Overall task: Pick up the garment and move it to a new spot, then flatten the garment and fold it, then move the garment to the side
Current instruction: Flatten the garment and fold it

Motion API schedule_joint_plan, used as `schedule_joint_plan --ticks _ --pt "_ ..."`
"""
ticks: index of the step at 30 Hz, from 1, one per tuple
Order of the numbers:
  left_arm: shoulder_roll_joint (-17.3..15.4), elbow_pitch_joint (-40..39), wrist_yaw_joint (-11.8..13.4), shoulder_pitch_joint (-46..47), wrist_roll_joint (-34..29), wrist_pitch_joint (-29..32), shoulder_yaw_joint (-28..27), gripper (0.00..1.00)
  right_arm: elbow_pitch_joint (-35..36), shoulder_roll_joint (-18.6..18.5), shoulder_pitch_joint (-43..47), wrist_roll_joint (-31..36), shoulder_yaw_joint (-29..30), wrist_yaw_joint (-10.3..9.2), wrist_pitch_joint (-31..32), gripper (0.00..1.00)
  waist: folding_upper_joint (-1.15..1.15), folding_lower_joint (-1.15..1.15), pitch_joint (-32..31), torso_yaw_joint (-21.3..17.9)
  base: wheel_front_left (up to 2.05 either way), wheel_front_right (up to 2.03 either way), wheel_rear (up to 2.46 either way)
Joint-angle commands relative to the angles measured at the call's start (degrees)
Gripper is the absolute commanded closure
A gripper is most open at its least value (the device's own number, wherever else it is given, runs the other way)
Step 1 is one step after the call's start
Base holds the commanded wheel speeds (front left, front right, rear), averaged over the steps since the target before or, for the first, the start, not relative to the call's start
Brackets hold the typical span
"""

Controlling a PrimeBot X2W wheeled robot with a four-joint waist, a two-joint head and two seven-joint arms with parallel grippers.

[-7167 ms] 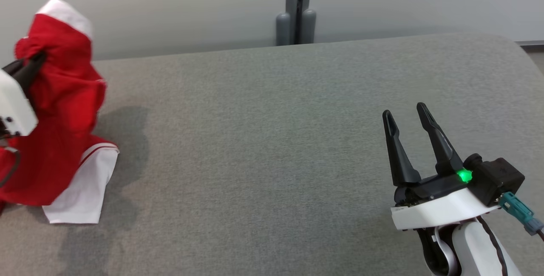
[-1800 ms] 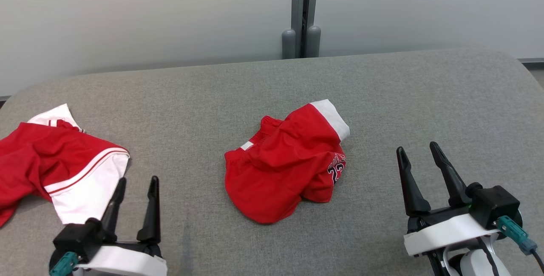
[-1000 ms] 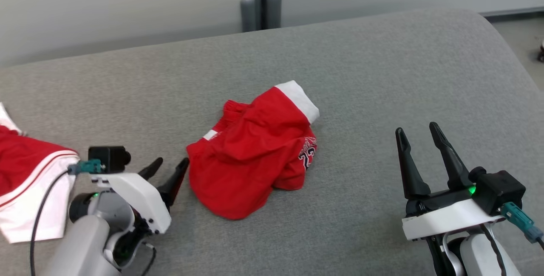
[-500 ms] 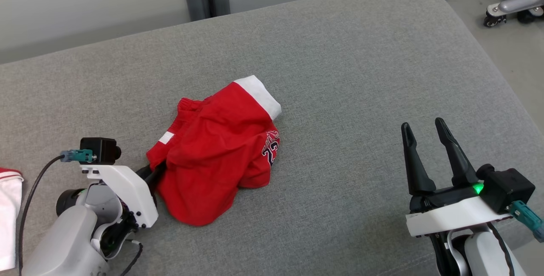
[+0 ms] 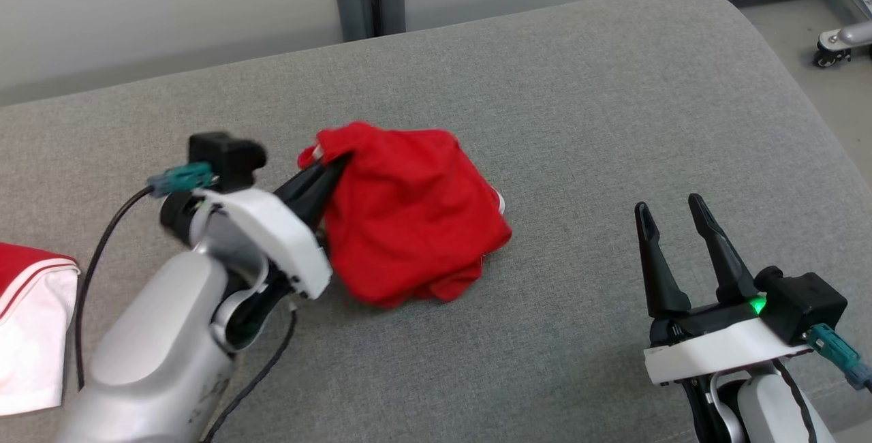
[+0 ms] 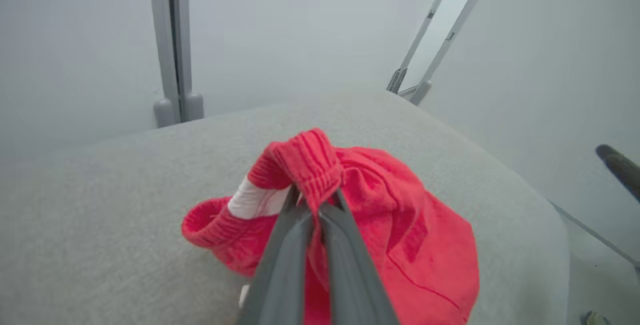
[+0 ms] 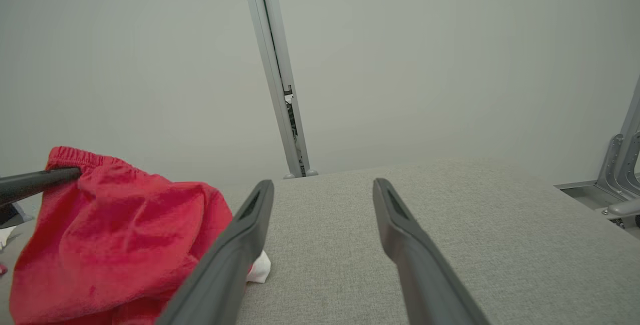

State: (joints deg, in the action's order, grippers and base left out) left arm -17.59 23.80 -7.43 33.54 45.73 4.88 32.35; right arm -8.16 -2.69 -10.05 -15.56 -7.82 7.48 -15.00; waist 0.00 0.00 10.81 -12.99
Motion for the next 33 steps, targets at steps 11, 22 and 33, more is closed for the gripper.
schedule_joint_plan --ticks 11,22,33 --pt "6.99 -13.18 0.28 8.69 -5.43 -2.57 4.92 1.0 0.09 -0.38 -1.1 -0.6 0.03 0.03 -0.28 0.0 0.0 0.0 0.59 -1.93 0.0 0.0 0.0" --pt "5.71 -17.98 1.48 4.88 -3.58 -4.28 3.5 1.0 0.65 -0.35 -0.84 -0.46 1.41 0.03 -0.28 0.0 0.0 0.0 0.99 -1.25 0.0 0.0 0.0" --pt "-1.8 -6.78 4.53 -6.94 -2.18 -12.01 -2.29 1.0 0.32 -0.36 -1.5 0.55 1.33 0.02 -0.28 0.0 0.0 0.0 1.79 2.55 0.0 0.0 0.0"
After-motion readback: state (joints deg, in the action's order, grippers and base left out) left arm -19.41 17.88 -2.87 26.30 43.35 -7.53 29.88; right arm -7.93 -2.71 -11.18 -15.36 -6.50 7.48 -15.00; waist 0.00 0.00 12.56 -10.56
